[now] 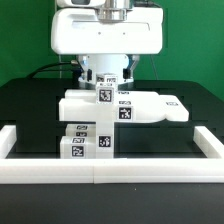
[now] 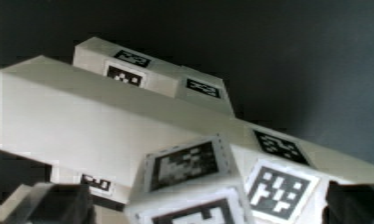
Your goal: Assemble chair
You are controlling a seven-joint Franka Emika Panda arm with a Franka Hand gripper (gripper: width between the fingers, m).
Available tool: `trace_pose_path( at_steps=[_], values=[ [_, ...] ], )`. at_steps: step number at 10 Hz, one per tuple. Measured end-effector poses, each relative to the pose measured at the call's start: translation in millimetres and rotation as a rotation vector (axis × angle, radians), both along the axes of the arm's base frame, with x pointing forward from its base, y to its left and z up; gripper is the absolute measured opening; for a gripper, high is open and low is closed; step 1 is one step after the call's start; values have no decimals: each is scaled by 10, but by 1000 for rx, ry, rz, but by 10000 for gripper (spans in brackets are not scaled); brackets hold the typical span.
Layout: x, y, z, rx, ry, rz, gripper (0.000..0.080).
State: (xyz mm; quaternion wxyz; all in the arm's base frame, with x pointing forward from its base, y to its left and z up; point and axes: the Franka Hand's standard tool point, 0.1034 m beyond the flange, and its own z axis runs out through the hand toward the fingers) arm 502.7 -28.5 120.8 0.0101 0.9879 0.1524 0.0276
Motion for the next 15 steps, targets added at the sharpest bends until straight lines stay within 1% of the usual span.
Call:
trace_pose_path(
  at_steps=[1,2,3,4,5,10,12,15],
  values=[
    [0,-3,0,0,0,3,649],
    [0,-2,0,0,0,0,522],
    [-1,-2,-1,1,0,-19,522],
    [-1,-3,-1,1,0,-19,368],
    [-1,-3,-1,2,0,-22,285],
    [-2,4,-5,24,-4,-390,285],
    [-2,5,-5,29,-5,-480,285],
    [-1,20,-9,50,-6,-737,287]
  ],
)
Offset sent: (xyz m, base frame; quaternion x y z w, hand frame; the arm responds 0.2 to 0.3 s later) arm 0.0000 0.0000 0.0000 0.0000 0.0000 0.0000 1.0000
